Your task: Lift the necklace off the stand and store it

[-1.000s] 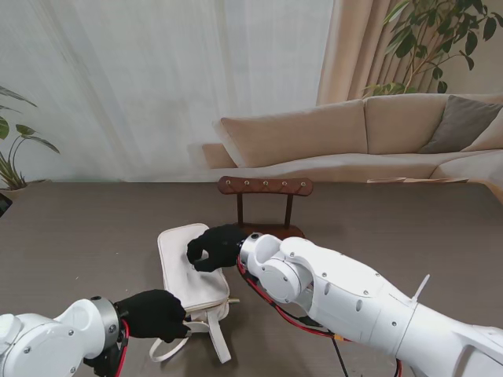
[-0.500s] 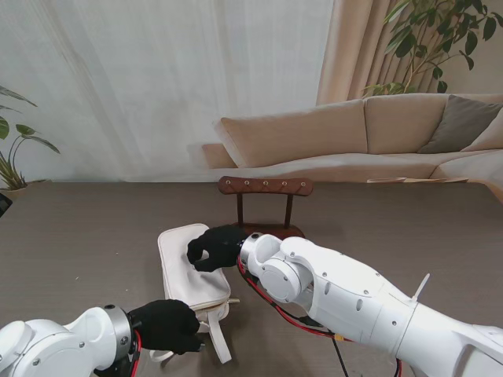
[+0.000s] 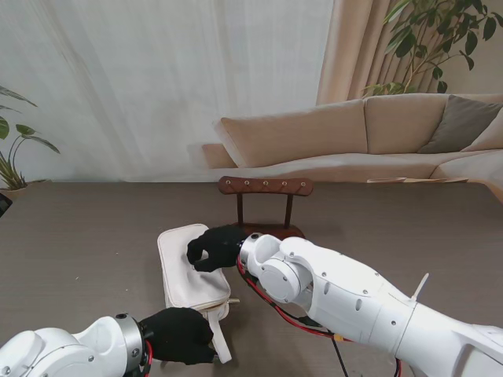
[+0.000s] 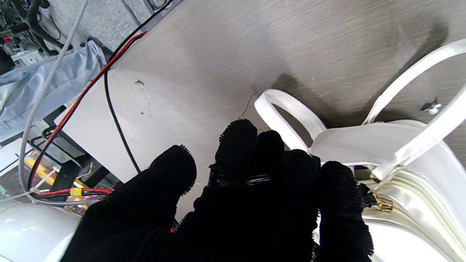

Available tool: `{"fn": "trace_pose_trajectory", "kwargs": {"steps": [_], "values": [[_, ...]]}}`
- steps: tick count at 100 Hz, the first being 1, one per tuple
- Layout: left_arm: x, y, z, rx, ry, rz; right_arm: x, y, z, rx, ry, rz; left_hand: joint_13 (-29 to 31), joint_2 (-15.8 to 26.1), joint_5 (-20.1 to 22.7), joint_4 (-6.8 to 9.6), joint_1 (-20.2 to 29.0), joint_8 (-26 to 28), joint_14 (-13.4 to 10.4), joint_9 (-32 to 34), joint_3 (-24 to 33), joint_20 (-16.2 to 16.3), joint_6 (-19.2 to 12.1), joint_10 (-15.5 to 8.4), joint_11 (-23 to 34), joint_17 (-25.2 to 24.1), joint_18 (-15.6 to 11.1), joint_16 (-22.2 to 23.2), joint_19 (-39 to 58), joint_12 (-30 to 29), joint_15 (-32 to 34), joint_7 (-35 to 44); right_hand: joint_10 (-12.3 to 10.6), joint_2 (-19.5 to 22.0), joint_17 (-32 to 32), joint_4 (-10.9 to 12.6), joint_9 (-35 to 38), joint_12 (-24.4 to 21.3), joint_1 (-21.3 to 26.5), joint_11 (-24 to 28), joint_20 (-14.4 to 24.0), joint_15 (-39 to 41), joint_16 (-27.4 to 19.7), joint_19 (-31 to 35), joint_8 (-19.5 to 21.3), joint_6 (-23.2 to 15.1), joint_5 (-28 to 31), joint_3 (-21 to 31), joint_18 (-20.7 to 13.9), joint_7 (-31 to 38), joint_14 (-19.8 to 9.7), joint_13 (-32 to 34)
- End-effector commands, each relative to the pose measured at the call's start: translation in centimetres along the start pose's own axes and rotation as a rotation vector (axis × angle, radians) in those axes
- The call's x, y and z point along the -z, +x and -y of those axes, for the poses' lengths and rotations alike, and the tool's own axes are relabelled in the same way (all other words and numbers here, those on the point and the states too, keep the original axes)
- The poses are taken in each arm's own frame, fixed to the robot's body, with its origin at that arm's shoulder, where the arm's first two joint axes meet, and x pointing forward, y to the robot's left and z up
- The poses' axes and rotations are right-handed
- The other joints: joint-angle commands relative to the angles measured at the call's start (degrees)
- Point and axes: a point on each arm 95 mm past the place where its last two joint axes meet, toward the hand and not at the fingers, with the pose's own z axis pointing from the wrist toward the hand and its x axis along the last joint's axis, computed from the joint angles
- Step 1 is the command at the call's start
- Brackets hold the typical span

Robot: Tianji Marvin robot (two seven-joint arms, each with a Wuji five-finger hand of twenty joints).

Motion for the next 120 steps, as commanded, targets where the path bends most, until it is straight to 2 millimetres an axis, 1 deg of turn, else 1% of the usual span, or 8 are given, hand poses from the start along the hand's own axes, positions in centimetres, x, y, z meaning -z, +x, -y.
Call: {"fn": "trace_pose_trajectory", "kwargs": {"steps": [1,82,101,105,107,114,117,120], "values": [[0.0,1.1,-0.2,0.005,-0.018,-0.043,0.3,-0.1,4.7,-0.017,0.126,0.014,1.92,2.13,1.52,0.96,-1.33,0.56,-0.64,1.98,-1.01,-0.39,-5.04,-2.95,1.23,1.12,-1.93,1.6,3.47,-0.09,1.35,2.19,8.64,1.77,-17.09,1.18,1.21,-4.13,0.71,-5.35,-0.58,0.89,0.83,-0.15,0.66,1.83,1.89,0.86,-1.42,-0.27,0.44,2.3],[-4.7,0.0,0.3,0.033,0.05,-0.101,0.1,0.1,5.5,-0.063,0.134,0.0,2.32,2.15,1.51,0.76,-0.65,0.18,-0.13,1.94,-1.2,-0.81,-4.63,-2.97,1.03,1.63,-1.14,1.15,3.71,-0.44,0.97,2.08,8.56,1.73,-16.69,1.13,1.91,-4.03,1.15,-5.2,-0.3,1.58,1.32,0.82,0.71,1.88,2.42,1.19,-1.55,-0.04,0.02,3.35],[-5.7,-0.9,0.6,0.007,0.039,-0.072,0.0,0.1,5.6,-0.073,0.136,-0.009,1.55,1.73,0.38,0.23,1.28,-0.01,-0.03,1.39,-2.8,-0.8,-5.24,-1.83,0.91,0.77,-1.4,1.25,3.42,-0.4,0.7,2.06,8.42,1.77,-16.71,1.1,2.05,-3.97,1.26,-5.24,-0.31,1.63,1.37,0.87,0.74,1.76,2.54,1.15,-1.67,-0.06,-0.21,3.55],[-6.0,-1.0,0.8,-0.006,0.039,-0.068,0.0,0.1,5.6,-0.073,0.136,-0.01,1.43,2.31,0.97,0.89,1.27,-0.05,-0.07,1.15,-3.1,-0.64,-4.04,-2.56,0.83,0.64,-1.49,1.36,3.38,-0.42,0.72,1.9,8.4,1.76,-16.69,1.09,2.13,-3.95,1.25,-5.21,-0.31,1.65,1.37,0.89,0.75,1.81,2.56,1.14,-1.7,-0.04,-0.25,3.59],[-6.1,-1.1,0.9,-0.016,0.039,-0.065,0.0,0.1,5.6,-0.073,0.136,-0.01,1.42,1.94,0.45,0.32,1.89,-0.12,-0.16,0.95,-3.84,-0.57,-5.82,-2.21,0.8,0.58,-1.59,1.39,3.32,-0.39,0.72,2.1,8.42,1.76,-16.69,1.09,2.14,-3.94,1.25,-5.21,-0.31,1.68,1.39,0.89,0.76,1.79,2.62,1.14,-1.67,-0.02,-0.26,3.66],[-6.5,-1.2,1.3,-0.06,0.042,-0.054,0.0,0.2,5.6,-0.075,0.137,-0.013,1.06,2.36,0.03,0.52,2.02,-0.13,-0.68,0.9,-4.55,-0.48,-5.31,-2.59,0.88,0.56,-1.99,1.63,3.31,-0.35,1.0,3.1,8.39,1.78,-16.73,1.09,2.19,-3.9,1.29,-5.18,-0.32,1.71,1.4,0.89,0.77,1.81,2.64,1.15,-1.65,-0.03,-0.28,3.74],[-6.6,-1.3,1.5,-0.076,0.044,-0.055,0.0,0.2,5.6,-0.075,0.138,-0.014,0.85,2.05,-0.47,0.08,2.79,-0.47,-1.13,0.87,-5.48,-0.48,-7.21,-2.48,0.95,0.58,-2.21,1.88,3.34,-0.33,1.39,3.5,8.38,1.83,-16.72,1.08,2.17,-3.89,1.29,-5.19,-0.32,1.7,1.4,0.9,0.77,1.74,2.6,1.15,-1.66,-0.05,-0.42,3.71],[-6.8,-1.3,1.7,-0.086,0.045,-0.056,0.0,0.2,5.6,-0.075,0.138,-0.016,0.72,2.73,0.03,0.76,2.45,-0.94,-1.2,0.7,-5.43,-0.49,-4.64,-2.77,1.0,0.51,-2.27,1.95,3.31,-0.3,1.46,2.93,8.4,1.82,-16.68,1.08,2.25,-3.86,1.3,-5.15,-0.32,1.74,1.42,0.93,0.79,1.71,2.69,1.14,-1.67,-0.01,-0.48,3.83]]}}
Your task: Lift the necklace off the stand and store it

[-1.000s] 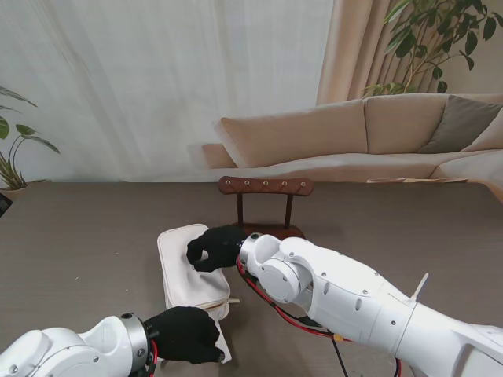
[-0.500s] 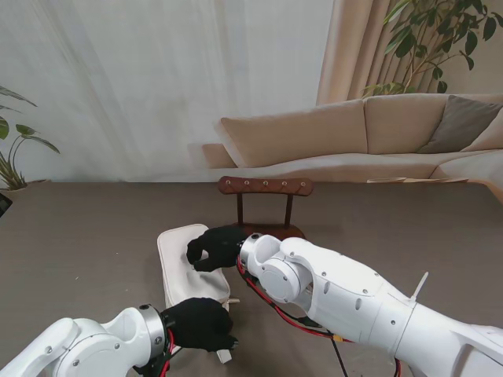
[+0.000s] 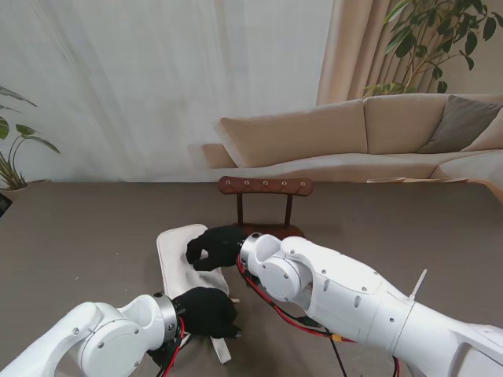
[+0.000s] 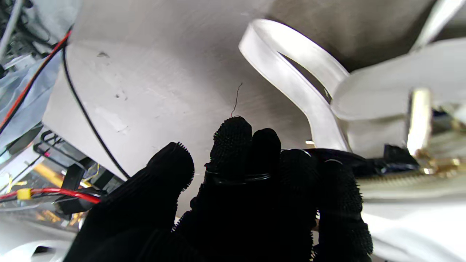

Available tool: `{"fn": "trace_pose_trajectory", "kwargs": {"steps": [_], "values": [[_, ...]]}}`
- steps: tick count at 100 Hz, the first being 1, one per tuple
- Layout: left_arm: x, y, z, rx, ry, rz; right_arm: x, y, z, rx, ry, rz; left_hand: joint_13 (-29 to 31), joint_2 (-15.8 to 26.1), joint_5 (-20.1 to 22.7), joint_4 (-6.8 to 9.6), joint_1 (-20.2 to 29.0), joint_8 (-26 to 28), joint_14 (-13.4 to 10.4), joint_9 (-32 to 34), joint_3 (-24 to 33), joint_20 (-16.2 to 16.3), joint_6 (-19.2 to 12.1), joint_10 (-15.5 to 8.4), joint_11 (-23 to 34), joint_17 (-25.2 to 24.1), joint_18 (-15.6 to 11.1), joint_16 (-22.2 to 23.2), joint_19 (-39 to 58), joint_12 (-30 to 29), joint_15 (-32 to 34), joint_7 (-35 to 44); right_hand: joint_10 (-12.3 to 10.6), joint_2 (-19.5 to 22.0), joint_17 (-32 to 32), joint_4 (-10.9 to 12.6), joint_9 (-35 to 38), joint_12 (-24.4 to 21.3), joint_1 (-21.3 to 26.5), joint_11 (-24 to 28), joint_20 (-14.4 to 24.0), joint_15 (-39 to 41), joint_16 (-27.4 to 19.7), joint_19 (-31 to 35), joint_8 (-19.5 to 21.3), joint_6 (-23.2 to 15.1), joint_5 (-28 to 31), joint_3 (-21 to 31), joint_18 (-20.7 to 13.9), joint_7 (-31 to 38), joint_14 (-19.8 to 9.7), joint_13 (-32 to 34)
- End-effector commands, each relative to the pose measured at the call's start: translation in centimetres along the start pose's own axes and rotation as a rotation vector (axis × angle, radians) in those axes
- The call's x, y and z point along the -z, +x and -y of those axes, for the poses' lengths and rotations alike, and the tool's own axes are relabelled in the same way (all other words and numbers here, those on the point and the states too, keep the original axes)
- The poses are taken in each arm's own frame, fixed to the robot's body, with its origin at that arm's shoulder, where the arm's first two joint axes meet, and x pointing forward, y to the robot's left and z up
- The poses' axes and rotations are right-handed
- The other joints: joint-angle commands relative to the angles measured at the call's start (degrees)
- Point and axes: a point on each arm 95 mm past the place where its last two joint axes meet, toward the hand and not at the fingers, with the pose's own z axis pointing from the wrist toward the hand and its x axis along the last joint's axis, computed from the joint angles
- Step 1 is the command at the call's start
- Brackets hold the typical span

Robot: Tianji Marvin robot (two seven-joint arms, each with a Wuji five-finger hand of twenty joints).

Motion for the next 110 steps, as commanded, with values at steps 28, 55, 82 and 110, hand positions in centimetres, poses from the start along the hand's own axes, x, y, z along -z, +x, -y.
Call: {"fn": "trace_pose_trajectory", "kwargs": {"steps": [28,55,82,110], "values": [[-1.8,-0.1,1.6,-0.076,0.003,-0.048,0.1,0.4,5.5,-0.035,0.138,-0.01,-0.75,2.93,-1.66,0.81,0.7,-1.45,-1.6,-1.46,-1.57,0.22,-2.28,-1.84,-0.14,-1.4,-2.72,1.86,0.89,-0.14,1.34,0.83,8.22,1.87,-16.64,1.05,2.42,-3.88,1.38,-5.8,-0.33,1.42,0.93,1.04,0.92,1.29,1.77,1.14,-1.72,0.55,-1.23,3.96],[-3.4,0.1,1.7,-0.068,0.018,-0.107,0.0,0.5,5.5,-0.042,0.144,-0.015,-1.8,2.92,-2.32,0.58,1.49,-1.71,-1.82,-2.38,-2.66,0.29,-3.0,-2.03,-0.16,-2.53,-3.09,1.81,0.22,-0.28,0.46,1.17,8.08,2.07,-16.56,1.02,2.35,-3.86,1.44,-5.86,-0.36,1.47,0.93,1.15,0.94,1.15,1.76,0.99,-1.77,0.53,-1.38,4.08],[-3.4,-0.3,1.9,-0.102,0.05,-0.104,0.1,-0.1,5.2,-0.061,0.144,0.002,-1.44,2.17,-2.15,0.09,0.91,-2.05,-1.29,-2.29,-2.07,-0.08,-4.81,-1.74,-0.53,-2.53,-2.86,1.04,-0.01,-0.86,-0.69,1.7,8.11,1.82,-16.57,1.02,2.17,-3.83,1.27,-5.84,-0.38,1.56,0.96,1.24,0.91,1.25,1.54,0.84,-1.75,0.46,-1.18,4.19],[-3.6,-0.7,1.9,-0.102,0.082,-0.105,0.3,-0.1,5.1,-0.083,0.144,0.003,-1.22,1.86,-2.28,-0.04,0.76,-2.63,-1.26,-2.09,-1.44,-0.33,-4.75,-1.85,-0.66,-2.2,-2.88,0.84,0.19,-0.96,-0.84,2.07,8.24,1.96,-16.48,1.01,2.07,-3.81,1.24,-5.84,-0.39,1.52,0.98,1.31,0.87,1.3,1.51,0.8,-1.74,0.44,-0.86,4.23]]}}
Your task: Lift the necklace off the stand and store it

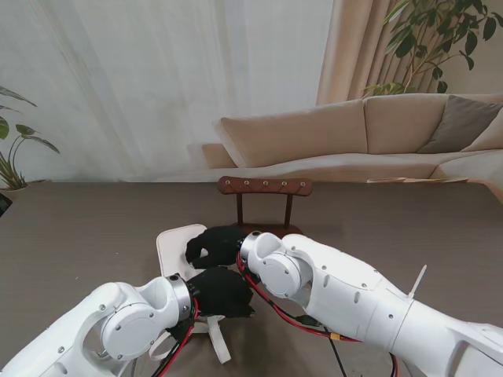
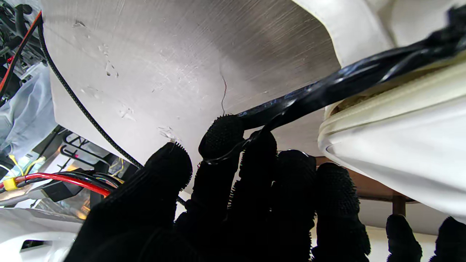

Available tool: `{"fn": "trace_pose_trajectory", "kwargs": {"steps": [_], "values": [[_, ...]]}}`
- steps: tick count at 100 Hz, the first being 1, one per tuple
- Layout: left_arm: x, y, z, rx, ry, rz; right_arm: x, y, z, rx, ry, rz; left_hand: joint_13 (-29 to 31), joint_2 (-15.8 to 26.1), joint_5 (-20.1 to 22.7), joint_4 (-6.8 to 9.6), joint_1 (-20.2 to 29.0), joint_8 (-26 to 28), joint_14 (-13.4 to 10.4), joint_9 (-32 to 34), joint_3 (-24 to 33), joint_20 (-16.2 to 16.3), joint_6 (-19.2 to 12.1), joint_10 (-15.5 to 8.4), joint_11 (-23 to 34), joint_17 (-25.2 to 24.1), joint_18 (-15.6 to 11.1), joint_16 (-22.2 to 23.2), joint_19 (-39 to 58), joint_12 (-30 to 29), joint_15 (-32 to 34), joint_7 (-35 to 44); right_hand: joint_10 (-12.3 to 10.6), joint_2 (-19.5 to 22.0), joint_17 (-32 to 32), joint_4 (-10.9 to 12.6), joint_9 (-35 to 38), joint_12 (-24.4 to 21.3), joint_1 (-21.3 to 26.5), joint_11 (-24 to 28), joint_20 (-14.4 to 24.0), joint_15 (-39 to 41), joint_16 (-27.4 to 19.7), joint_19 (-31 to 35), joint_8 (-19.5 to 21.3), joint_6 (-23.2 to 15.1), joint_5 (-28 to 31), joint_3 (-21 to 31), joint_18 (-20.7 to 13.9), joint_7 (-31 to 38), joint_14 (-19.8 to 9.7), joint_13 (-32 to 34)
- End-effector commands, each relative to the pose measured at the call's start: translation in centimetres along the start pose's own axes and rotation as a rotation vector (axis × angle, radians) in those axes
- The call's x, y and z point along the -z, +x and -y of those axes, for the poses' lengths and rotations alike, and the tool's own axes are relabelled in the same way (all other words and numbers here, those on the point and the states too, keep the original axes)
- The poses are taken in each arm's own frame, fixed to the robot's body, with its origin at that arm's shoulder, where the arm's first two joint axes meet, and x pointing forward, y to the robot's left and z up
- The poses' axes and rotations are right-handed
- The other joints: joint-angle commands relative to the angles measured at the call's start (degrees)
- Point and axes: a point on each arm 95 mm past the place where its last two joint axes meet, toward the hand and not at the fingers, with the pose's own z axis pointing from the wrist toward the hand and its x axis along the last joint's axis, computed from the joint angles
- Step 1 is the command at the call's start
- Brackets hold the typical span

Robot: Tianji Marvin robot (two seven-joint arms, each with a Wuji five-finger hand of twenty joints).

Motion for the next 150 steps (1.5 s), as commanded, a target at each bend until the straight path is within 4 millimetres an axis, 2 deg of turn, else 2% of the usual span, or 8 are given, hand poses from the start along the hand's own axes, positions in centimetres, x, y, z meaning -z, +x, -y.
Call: {"fn": "trace_pose_trajectory", "kwargs": {"steps": [1,40,74,96,117,134,141,150], "values": [[-0.3,-0.1,-0.1,0.009,-0.008,-0.005,0.4,0.0,5.3,-0.037,0.133,0.014,-0.61,1.2,-0.41,-0.12,0.85,-0.07,-0.14,0.06,0.28,-0.31,-0.69,-0.45,0.01,-0.66,-1.37,0.5,0.02,-0.39,-0.24,0.74,7.33,1.23,-16.48,1.02,1.52,-4.32,0.62,-5.85,-0.39,0.97,0.97,1.32,0.46,0.62,0.75,0.78,-1.68,0.45,-2.12,4.28],[-0.2,-0.7,-0.8,0.238,0.07,-0.01,1.2,-1.0,4.6,-0.095,0.117,0.04,1.64,-0.32,0.65,0.01,0.97,-0.24,0.58,1.42,2.94,0.85,3.18,0.18,1.26,1.36,0.3,1.08,1.55,-0.04,1.84,0.06,7.68,0.95,-16.58,1.0,1.43,-4.31,0.43,-5.81,-0.44,1.01,1.01,1.33,0.38,0.83,0.6,0.66,-1.53,0.37,-1.83,4.44],[1.0,0.1,-2.0,0.377,0.123,0.105,1.8,-1.9,4.6,-0.119,0.104,0.073,6.6,-2.28,2.48,-0.6,-0.03,2.87,1.02,5.32,6.07,2.22,1.34,2.08,1.18,7.13,4.02,0.61,4.87,0.93,5.38,0.56,8.26,0.3,-16.65,0.93,0.71,-4.32,-0.75,-5.84,-0.44,0.84,1.0,1.23,0.24,1.3,-0.42,0.16,-1.4,0.05,-1.29,4.15],[3.5,-0.6,-2.1,0.291,0.146,0.157,3.0,-2.7,4.1,-0.125,0.067,0.095,-0.78,-7.4,-6.42,-0.98,5.96,-4.86,1.42,-1.7,1.52,0.14,-1.05,-0.19,-4.4,0.79,-0.25,-2.7,0.78,-3.78,-5.36,-5.83,14.26,-0.72,-17.18,1.21,-4.54,-3.13,-5.06,-4.74,-0.44,0.22,1.26,0.26,-0.36,2.81,-6.43,-1.94,0.68,-0.97,3.29,1.82],[7.1,-1.7,-1.5,0.189,0.229,0.256,4.5,-3.8,3.7,-0.143,-0.04,0.135,-2.21,-10.86,-6.96,-1.0,9.58,-6.88,2.23,-0.95,6.68,-1.98,-4.06,-1.78,-11.18,-1.37,-0.72,-7.82,-3.18,3.69,-13.41,-8.62,16.66,-1.98,-17.64,1.27,-8.89,-1.88,-7.22,-3.04,-0.06,-0.31,1.45,-0.98,-0.51,6.35,-11.53,-2.33,2.27,-0.85,5.82,-0.77],[8.6,-2.8,-1.1,0.161,0.323,0.301,5.4,-4.5,3.5,-0.149,-0.089,0.149,-2.11,-10.83,-8.47,-1.05,8.22,-11.59,4.34,-2.46,6.53,-2.64,-3.61,-1.28,-13.28,-2.19,-0.43,-11.67,-5.12,-1.19,-18.3,-19.61,17.43,-2.14,-17.73,1.35,-10.82,-1.82,-8.0,-2.72,0.14,-0.31,1.53,-1.68,-0.86,7.99,-13.82,-2.81,2.74,-1.05,6.49,-1.24],[8.9,-3.1,-1.1,0.166,0.357,0.3,5.9,-4.7,3.4,-0.151,-0.103,0.153,-2.15,-9.62,-8.71,-0.78,3.13,-12.18,5.89,-4.19,8.9,-2.48,-3.41,-0.58,-12.77,-3.2,-0.1,-14.09,-6.14,-13.79,-21.55,-28.08,17.74,-2.18,-17.81,1.36,-11.48,-1.82,-8.32,-2.47,0.28,-0.3,1.57,-1.96,-1.02,8.78,-14.84,-2.99,2.81,-1.02,6.78,-1.47],[9.4,-3.4,-1.2,0.15,0.378,0.306,6.9,-4.9,3.6,-0.142,-0.13,0.161,-2.23,-8.15,-10.28,1.09,-2.02,-15.11,6.98,-5.12,13.61,-2.44,-4.09,-0.36,-14.01,-4.12,-0.53,-16.71,-6.86,-15.97,-25.05,-34.95,18.04,-2.48,-17.44,1.39,-11.41,-1.71,-8.39,-1.78,0.6,-0.05,1.67,-2.03,-1.12,9.65,-15.09,-3.22,2.99,-0.54,7.04,-1.25]]}}
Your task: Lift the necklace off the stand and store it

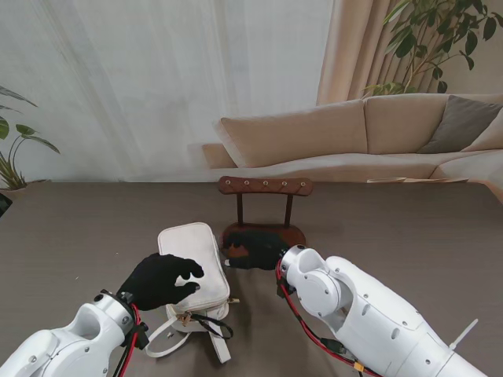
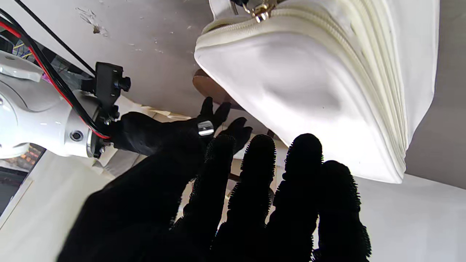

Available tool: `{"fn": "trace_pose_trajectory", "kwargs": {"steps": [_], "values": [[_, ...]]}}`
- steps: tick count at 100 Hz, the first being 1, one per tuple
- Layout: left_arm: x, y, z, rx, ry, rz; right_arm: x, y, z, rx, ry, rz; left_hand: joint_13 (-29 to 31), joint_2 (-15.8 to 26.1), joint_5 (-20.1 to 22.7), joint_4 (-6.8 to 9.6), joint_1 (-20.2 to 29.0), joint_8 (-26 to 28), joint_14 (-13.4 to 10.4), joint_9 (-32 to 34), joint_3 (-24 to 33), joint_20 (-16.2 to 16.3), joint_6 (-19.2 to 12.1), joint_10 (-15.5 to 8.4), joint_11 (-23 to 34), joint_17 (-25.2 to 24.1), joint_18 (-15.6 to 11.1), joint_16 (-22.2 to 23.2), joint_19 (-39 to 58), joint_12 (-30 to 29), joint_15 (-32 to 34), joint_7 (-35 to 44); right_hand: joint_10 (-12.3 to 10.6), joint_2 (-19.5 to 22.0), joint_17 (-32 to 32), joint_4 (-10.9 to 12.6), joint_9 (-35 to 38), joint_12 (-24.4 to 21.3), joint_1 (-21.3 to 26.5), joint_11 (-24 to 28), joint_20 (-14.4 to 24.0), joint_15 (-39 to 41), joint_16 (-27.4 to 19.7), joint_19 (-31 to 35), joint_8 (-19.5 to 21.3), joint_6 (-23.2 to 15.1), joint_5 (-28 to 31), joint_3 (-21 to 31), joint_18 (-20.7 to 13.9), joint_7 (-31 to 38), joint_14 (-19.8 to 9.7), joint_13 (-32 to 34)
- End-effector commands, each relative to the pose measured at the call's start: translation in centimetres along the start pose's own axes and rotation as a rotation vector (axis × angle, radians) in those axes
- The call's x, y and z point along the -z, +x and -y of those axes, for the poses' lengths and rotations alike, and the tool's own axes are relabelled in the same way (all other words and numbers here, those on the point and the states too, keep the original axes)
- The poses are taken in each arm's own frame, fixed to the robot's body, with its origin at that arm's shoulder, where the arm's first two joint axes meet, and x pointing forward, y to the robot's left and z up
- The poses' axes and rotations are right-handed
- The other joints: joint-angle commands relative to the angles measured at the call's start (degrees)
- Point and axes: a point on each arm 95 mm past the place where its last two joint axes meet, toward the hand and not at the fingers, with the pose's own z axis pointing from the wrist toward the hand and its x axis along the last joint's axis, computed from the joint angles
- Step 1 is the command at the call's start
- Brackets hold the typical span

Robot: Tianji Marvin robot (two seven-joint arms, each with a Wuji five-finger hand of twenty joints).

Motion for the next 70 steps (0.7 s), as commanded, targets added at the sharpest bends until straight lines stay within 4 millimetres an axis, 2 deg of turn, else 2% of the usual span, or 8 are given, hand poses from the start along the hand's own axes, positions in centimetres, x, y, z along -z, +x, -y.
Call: {"fn": "trace_pose_trajectory", "kwargs": {"steps": [1,5,18,29,38,51,62,70], "values": [[0.4,-0.3,-0.4,-0.008,-0.026,0.01,1.0,0.0,0.7,0.01,0.0,-0.005,-1.06,1.59,-2.15,1.79,-3.6,-2.07,2.75,-1.79,3.8,-0.14,-1.64,0.46,-0.79,-2.28,-1.33,-2.45,-1.41,-2.07,-2.96,-4.44,1.36,-0.9,-17.39,1.37,-1.73,0.83,-2.44,1.3,0.63,0.2,0.63,-1.04,-0.86,1.0,-1.57,-3.02,1.6,0.43,0.83,-1.02],[0.6,-0.5,-0.4,-0.028,-0.023,0.007,1.5,-0.2,0.7,0.011,-0.011,-0.001,-2.54,1.51,-2.53,2.63,-5.44,-3.42,2.69,-2.64,5.34,-0.89,-2.3,0.2,-1.89,-3.65,-1.78,-3.75,-3.48,-2.96,-4.65,-5.75,1.55,-1.24,-17.18,1.32,-2.02,1.53,-2.28,2.81,1.01,0.3,0.63,-1.24,-0.72,1.48,-1.33,-3.5,1.58,1.49,0.68,-1.01],[1.4,-1.5,-0.5,-0.103,-0.039,-0.012,3.3,-0.5,1.5,-0.033,-0.079,0.018,-8.67,-1.48,-2.83,2.25,-7.5,-4.59,0.69,-4.85,7.08,-4.13,-5.71,-1.55,-5.7,-7.64,-3.75,-6.67,-11.05,-6.95,-7.6,-6.46,2.41,-4.93,-16.4,0.92,-1.05,4.85,0.04,7.59,2.06,2.41,1.63,-0.85,1.37,2.94,2.17,-3.65,1.86,5.05,0.5,0.07],[1.8,-2.4,-1.0,-0.109,-0.087,-0.011,4.6,-0.6,2.5,-0.029,-0.131,0.028,-16.41,-4.04,-3.35,1.95,-7.88,-6.42,0.14,-7.61,7.45,-9.54,-8.41,-2.33,-9.81,-12.31,-4.98,-10.32,-22.26,-12.29,-10.56,-8.16,2.29,-9.09,-15.13,0.46,0.88,9.7,2.4,13.14,3.09,6.77,3.67,1.17,5.4,2.43,6.68,-2.24,1.93,9.67,0.24,1.83],[2.0,-3.0,-1.6,-0.121,-0.112,-0.006,5.8,-0.5,3.4,-0.004,-0.163,0.033,-21.13,-5.75,-3.79,1.68,-8.97,-8.34,-1.11,-9.24,7.72,-13.15,-10.05,-3.86,-11.98,-14.63,-6.22,-12.58,-30.24,-15.84,-11.8,-9.4,1.87,-13.03,-13.51,-0.11,4.32,13.75,3.86,17.34,3.66,12.4,6.11,4.24,8.82,0.64,12.62,0.14,2.01,13.59,-0.67,4.61],[2.3,-3.7,-2.4,-0.153,-0.124,0.012,7.2,-0.1,4.7,0.018,-0.166,0.025,-25.73,-6.84,-6.18,1.39,-9.97,-12.75,-2.23,-11.94,7.84,-16.88,-10.16,-4.97,-13.97,-16.11,-7.75,-15.48,-39.34,-19.76,-13.24,-13.04,1.34,-17.72,-12.45,-0.94,7.37,16.48,4.95,18.8,3.71,16.22,7.76,7.32,11.04,-1.23,18.04,2.73,2.06,14.99,-1.11,6.29],[2.3,-4.3,-2.9,-0.152,-0.148,0.025,8.0,0.4,5.8,0.027,-0.165,0.015,-27.2,-6.48,-8.54,1.41,-9.6,-16.98,-2.01,-13.8,7.38,-17.69,-10.69,-5.03,-14.62,-16.74,-8.28,-20.38,-43.35,-21.71,-14.26,-15.24,0.91,-21.29,-11.85,-1.61,9.34,17.16,5.94,18.6,3.35,17.22,8.18,8.38,11.65,-3.21,21.1,4.48,2.05,14.71,-1.36,7.58],[2.2,-4.6,-3.2,-0.161,-0.17,0.032,8.7,0.8,6.5,0.021,-0.164,0.009,-27.49,-6.33,-8.94,1.47,-9.53,-17.65,-1.85,-14.31,7.36,-17.68,-11.38,-5.18,-14.76,-16.83,-8.39,-21.25,-43.99,-21.99,-14.31,-15.35,0.61,-24.19,-11.37,-2.28,10.59,17.52,6.65,18.2,2.97,17.68,8.48,9.15,11.43,-3.9,22.49,6.09,2.15,13.05,-1.58,8.51]]}}
